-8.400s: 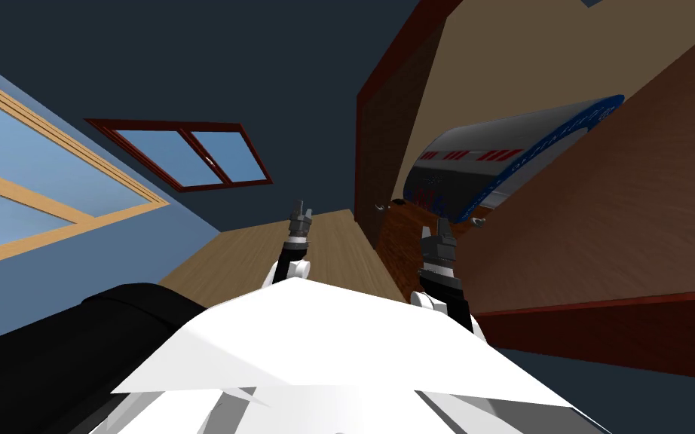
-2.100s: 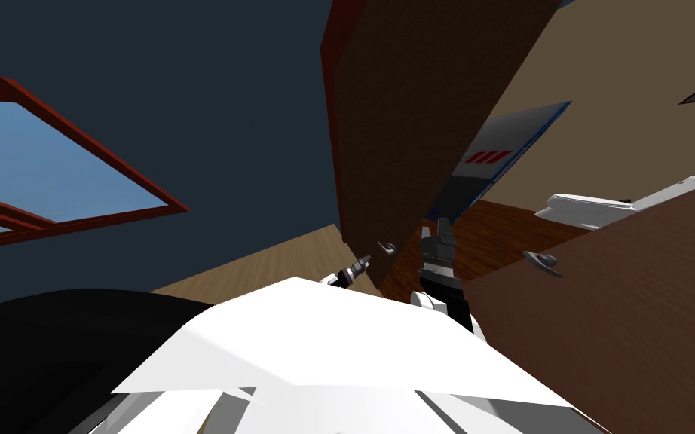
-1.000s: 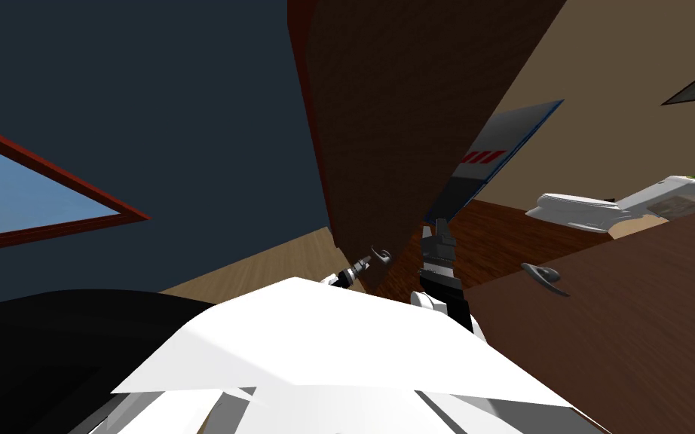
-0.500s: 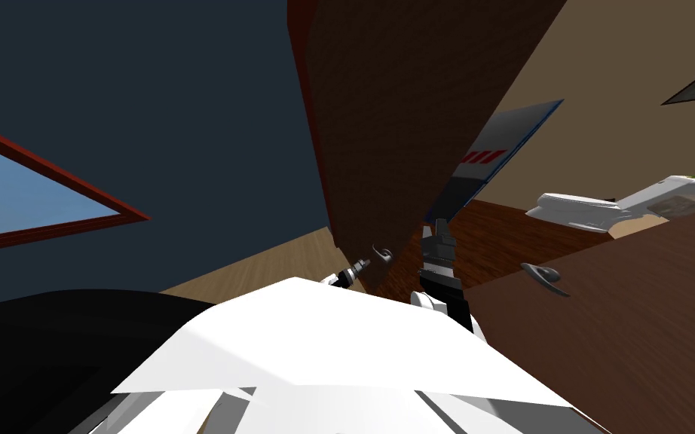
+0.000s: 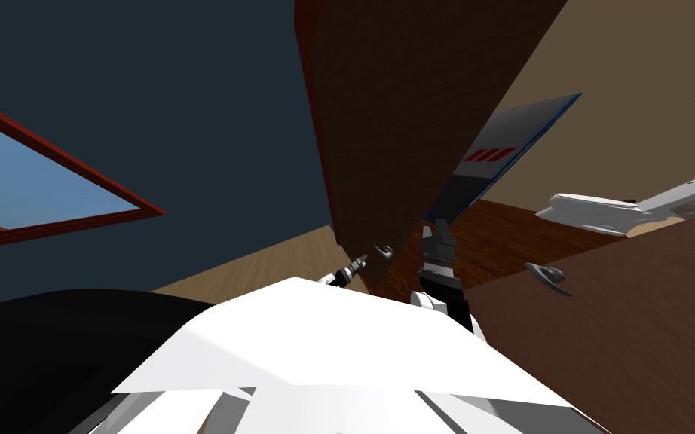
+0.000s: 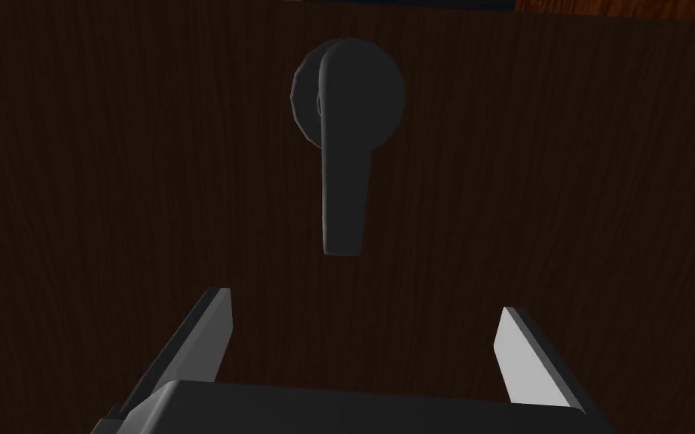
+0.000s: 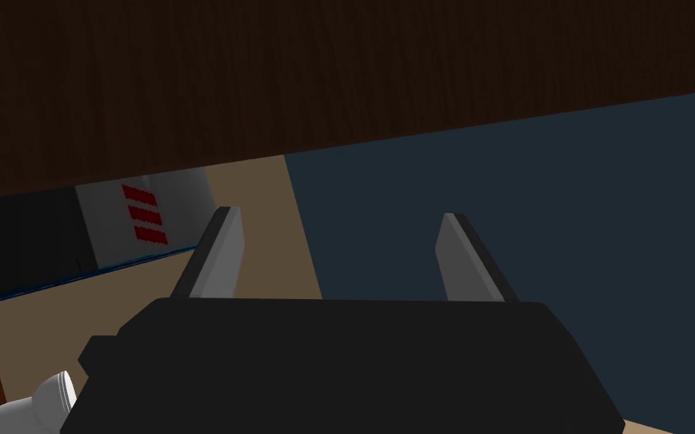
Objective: Push the door open
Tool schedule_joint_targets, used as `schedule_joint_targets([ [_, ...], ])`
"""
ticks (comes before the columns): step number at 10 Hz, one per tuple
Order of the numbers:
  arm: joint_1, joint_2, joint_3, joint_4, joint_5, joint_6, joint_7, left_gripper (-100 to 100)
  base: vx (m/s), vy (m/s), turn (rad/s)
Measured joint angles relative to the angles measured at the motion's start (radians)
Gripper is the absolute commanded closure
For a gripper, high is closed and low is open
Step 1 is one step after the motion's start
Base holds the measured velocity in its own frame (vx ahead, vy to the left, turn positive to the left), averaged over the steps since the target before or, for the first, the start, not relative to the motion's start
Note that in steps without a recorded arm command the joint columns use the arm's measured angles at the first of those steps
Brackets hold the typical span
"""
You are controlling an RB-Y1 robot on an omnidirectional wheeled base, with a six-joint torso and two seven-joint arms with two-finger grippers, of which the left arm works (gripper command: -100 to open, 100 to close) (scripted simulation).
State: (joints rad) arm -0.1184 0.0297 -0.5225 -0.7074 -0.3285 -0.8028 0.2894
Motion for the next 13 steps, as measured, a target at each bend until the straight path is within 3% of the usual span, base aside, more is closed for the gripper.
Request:
schedule_joint_targets([
  [2,0.007,-0.013,0.011,-0.012,0.007,0.005,-0.008,-100,-0.002,-0.055,-0.019],
  [3,0.013,0.0,0.009,-0.029,0.006,0.016,-0.007,-100,0.136,-0.137,-0.019],
  [4,0.0,-0.001,0.016,-0.005,0.009,0.012,-0.013,-100,0.127,-0.114,-0.009],
  [7,-0.005,0.0,0.023,0.0,0.013,0.015,-0.021,-100,0.152,-0.14,-0.03],
  [10,-0.015,-0.033,0.03,0.005,0.017,0.025,-0.027,-100,0.117,-0.117,-0.018],
  [11,-0.016,-0.035,0.03,0.006,0.017,0.025,-0.028,100,-0.007,0.006,0.003],
  [13,-0.016,-0.034,0.031,0.004,0.018,0.025,-0.027,100,-0.017,0.024,-0.004],
])
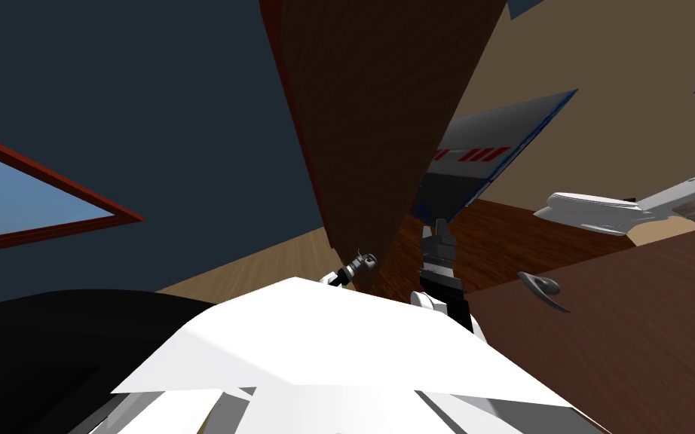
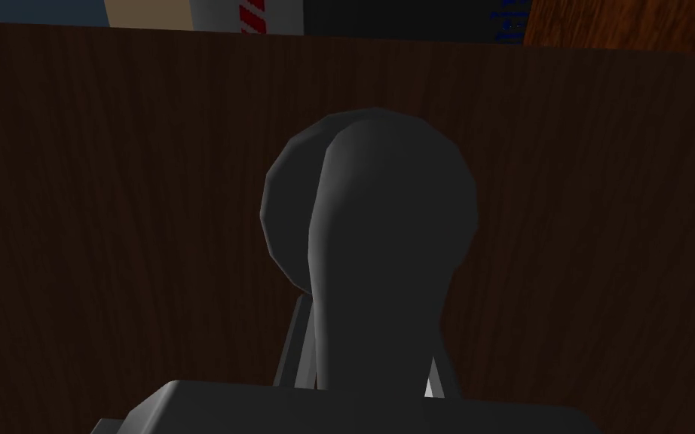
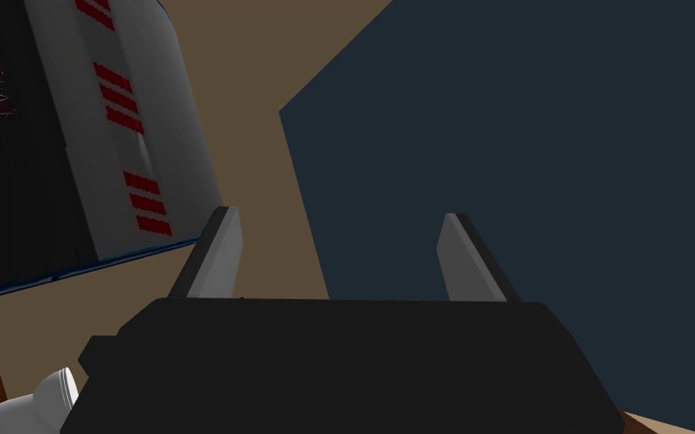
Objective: Push the door open
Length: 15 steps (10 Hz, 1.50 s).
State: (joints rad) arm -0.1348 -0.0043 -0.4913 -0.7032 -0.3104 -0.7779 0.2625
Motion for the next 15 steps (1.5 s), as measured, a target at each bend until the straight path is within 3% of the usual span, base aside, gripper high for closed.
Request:
schedule_joint_targets([
  [3,0.0,0.001,-0.001,0.001,-0.001,0.003,-0.001,100,-0.005,0.006,-0.002],
  [6,-0.003,0.004,0.01,0.013,0.006,0.0,-0.008,100,0.084,-0.125,0.026],
  [10,-0.005,0.01,0.048,0.035,0.028,-0.014,-0.034,100,0.122,-0.18,0.04],
  [11,0.012,0.02,0.054,0.01,0.033,-0.003,-0.038,100,0.126,-0.169,0.051],
  [12,0.012,0.018,0.065,0.009,0.039,0.003,-0.046,100,0.121,-0.162,0.043],
  [14,0.009,0.017,0.092,0.023,0.055,-0.007,-0.065,100,0.122,-0.147,0.05],
  [15,0.023,0.02,0.103,0.001,0.061,0.001,-0.073,100,0.111,-0.16,0.063],
])
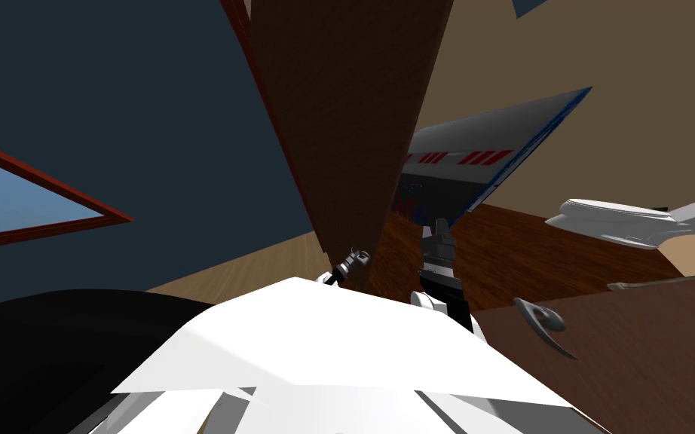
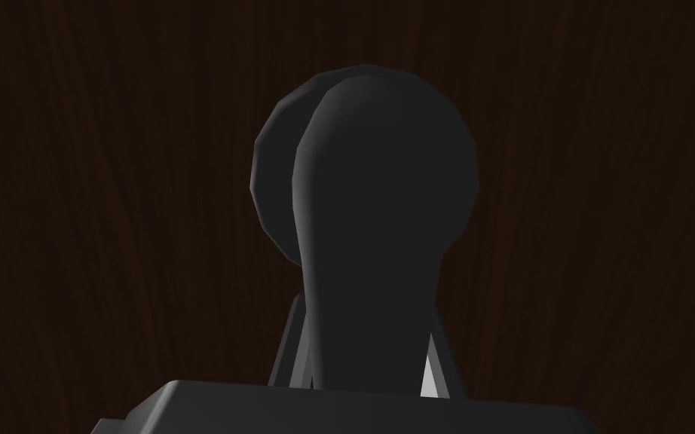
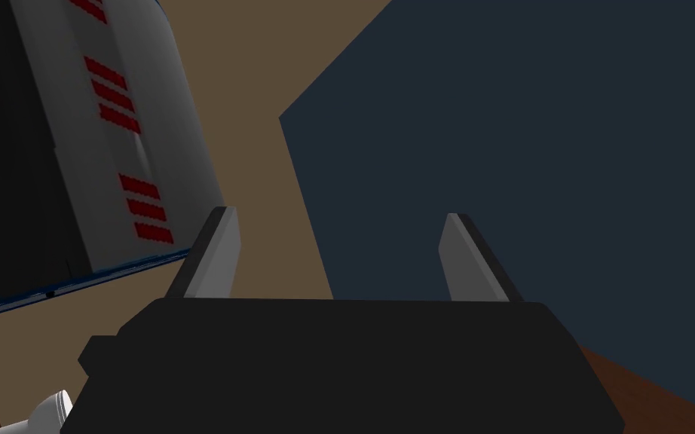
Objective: Push the door open
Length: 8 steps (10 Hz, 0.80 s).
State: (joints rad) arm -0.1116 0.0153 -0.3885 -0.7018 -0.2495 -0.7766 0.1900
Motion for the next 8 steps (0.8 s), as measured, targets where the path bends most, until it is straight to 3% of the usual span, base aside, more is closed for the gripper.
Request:
schedule_joint_targets([
  [2,-0.022,-0.006,0.036,0.037,0.02,-0.01,-0.018,100,0.108,-0.154,0.044],
  [4,-0.004,-0.003,0.052,0.002,0.031,0.012,-0.026,100,0.093,-0.117,0.046],
  [7,-0.025,-0.023,0.103,0.053,0.059,-0.011,-0.059,100,0.118,-0.169,0.07],
  [8,-0.015,-0.023,0.113,0.036,0.064,-0.002,-0.065,100,0.132,-0.166,0.05],
])
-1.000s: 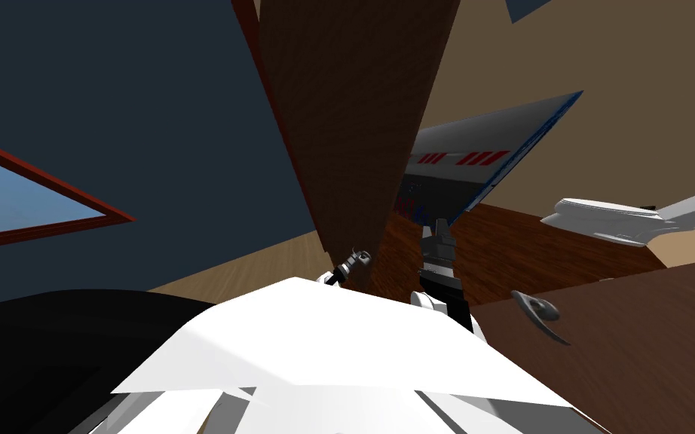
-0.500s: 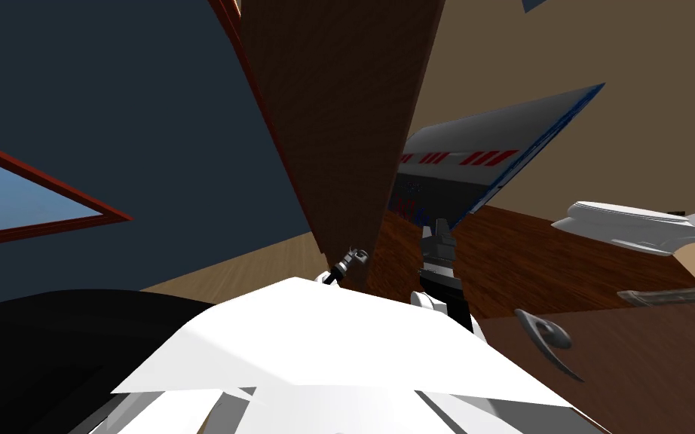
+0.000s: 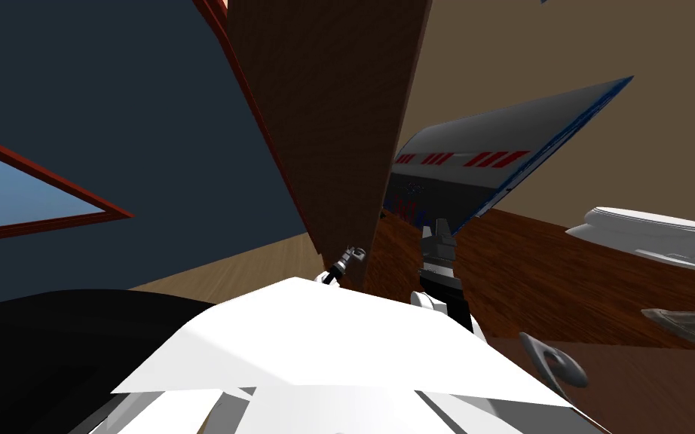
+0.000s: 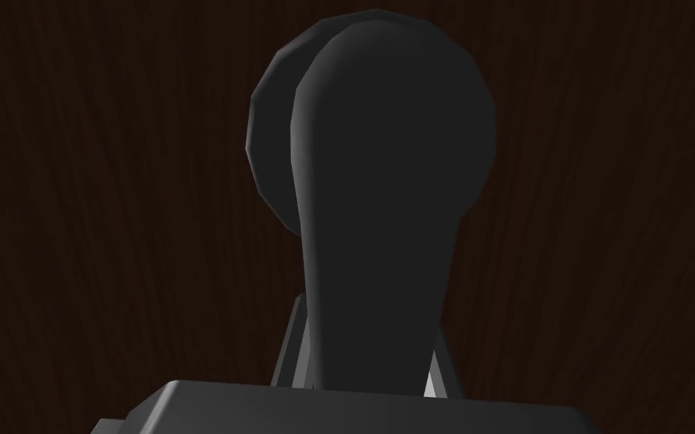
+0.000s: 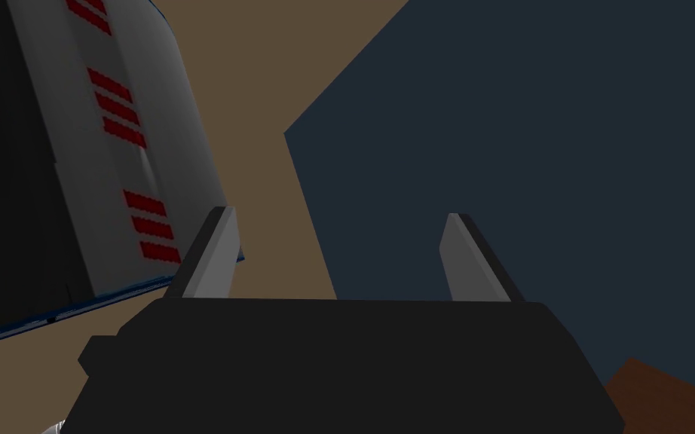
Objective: Push the door open
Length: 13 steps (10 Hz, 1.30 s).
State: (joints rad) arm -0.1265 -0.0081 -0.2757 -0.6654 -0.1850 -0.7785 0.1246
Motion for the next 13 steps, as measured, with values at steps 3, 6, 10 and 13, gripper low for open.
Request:
schedule_joint_targets([
  [3,0.007,-0.011,0.04,-0.015,0.022,0.008,-0.02,100,0.115,-0.163,0.05],
  [6,-0.002,-0.023,0.078,-0.001,0.043,0.001,-0.039,100,0.095,-0.133,0.051],
  [10,0.027,0.013,0.079,-0.034,0.051,0.016,-0.049,100,0.121,-0.099,0.077],
  [13,0.005,0.02,0.09,-0.004,0.061,0.0,-0.056,100,0.105,-0.105,0.081],
])
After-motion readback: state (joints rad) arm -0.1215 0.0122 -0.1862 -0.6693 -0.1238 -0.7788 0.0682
